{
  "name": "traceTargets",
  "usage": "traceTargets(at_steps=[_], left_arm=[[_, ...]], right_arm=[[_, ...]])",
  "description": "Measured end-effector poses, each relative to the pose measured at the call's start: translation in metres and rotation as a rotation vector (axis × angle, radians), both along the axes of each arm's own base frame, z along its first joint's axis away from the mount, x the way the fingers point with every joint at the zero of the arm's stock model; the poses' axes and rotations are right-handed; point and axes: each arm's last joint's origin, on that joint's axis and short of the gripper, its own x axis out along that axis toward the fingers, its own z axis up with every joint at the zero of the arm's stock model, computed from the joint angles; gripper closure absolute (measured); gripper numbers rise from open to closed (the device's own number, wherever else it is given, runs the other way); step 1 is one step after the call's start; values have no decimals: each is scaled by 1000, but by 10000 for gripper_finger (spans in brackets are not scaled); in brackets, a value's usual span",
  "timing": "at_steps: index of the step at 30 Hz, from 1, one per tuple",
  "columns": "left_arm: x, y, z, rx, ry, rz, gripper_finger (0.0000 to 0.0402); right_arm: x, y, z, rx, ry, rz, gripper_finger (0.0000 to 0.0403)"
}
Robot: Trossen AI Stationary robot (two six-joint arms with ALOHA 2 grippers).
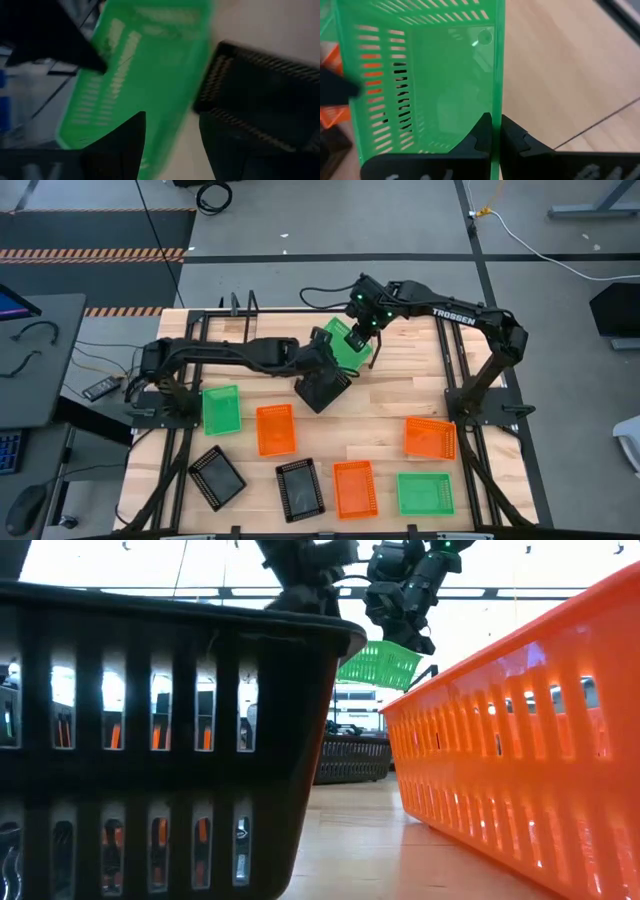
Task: Stack baskets on shelf by color
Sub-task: Put the top right green bin on the shelf
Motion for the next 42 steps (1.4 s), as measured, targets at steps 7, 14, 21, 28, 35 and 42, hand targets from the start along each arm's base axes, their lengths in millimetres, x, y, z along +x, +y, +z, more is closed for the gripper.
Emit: traceTargets(at_steps=[7, 14, 21, 28, 35, 42], left_arm=[[0, 12, 0, 11, 17, -10, 209], [-3, 13, -3, -38, 54, -41, 301], [-6, 13, -5, -4, 113, -57, 392], [-8, 14, -6, 15, 138, -61, 393], [-8, 15, -6, 33, 146, -56, 393], [-9, 18, -6, -25, 131, -58, 393]], right_arm=[[1, 4, 0, 5, -1, 33, 388], [2, 4, 0, -2, -3, 53, 387], [4, 4, 2, 12, -49, 85, 376], [4, 5, 2, 4, -53, 125, 352], [1, 6, 0, -15, -12, 167, 297], [2, 6, 0, -90, 13, 190, 215]])
